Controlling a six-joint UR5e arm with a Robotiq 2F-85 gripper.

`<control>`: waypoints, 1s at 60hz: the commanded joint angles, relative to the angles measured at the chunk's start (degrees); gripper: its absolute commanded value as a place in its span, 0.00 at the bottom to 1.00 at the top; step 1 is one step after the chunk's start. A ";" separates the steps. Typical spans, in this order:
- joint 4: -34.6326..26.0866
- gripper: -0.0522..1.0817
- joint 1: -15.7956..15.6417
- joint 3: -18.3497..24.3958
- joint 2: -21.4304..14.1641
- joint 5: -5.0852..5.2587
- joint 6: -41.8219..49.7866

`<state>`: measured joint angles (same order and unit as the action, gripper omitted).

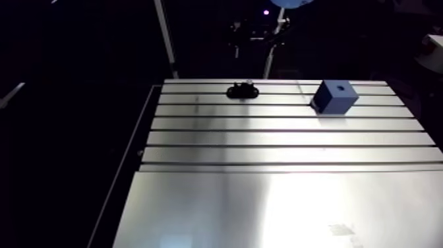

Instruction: Pick up the M10 bolt and insert it into the hex recess until seated.

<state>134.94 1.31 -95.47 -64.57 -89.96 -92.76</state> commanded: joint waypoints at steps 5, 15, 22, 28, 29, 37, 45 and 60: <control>0.29 0.24 0.02 -0.09 0.98 0.18 -0.35; 0.37 0.28 0.09 -0.11 1.67 0.10 -0.35; 0.37 0.32 0.09 -0.44 2.10 0.18 -0.43; 0.45 0.34 0.09 -0.55 2.38 0.26 -0.44; 0.46 0.36 0.09 -0.62 2.54 0.27 -0.44; 0.46 0.38 0.08 -0.81 2.66 0.27 -0.44; 0.46 0.40 0.01 -0.97 2.66 0.28 -0.99; 0.46 0.44 0.09 -1.34 3.19 0.27 -2.29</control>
<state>135.40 1.36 -96.60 -61.72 -89.68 -94.33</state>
